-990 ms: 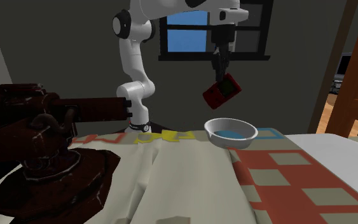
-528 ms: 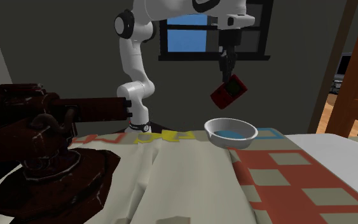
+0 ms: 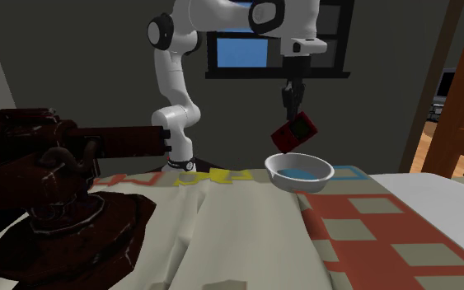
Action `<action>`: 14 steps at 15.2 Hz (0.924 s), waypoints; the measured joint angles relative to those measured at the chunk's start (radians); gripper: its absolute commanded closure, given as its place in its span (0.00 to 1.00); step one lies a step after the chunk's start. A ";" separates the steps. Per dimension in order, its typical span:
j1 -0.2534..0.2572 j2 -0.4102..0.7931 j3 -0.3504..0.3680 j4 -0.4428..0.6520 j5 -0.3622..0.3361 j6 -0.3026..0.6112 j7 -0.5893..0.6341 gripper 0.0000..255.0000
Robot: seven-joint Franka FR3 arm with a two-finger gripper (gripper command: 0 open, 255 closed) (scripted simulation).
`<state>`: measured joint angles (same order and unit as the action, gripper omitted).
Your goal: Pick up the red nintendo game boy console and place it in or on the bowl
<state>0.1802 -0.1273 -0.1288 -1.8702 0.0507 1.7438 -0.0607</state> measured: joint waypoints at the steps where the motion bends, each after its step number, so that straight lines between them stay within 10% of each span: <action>1: 0.000 0.002 -0.001 -0.010 0.000 0.012 -0.002 1.00; 14: 0.000 0.008 0.000 -0.123 0.003 0.131 -0.008 1.00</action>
<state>0.1802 -0.1194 -0.1290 -1.9931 0.0533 1.8745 -0.0683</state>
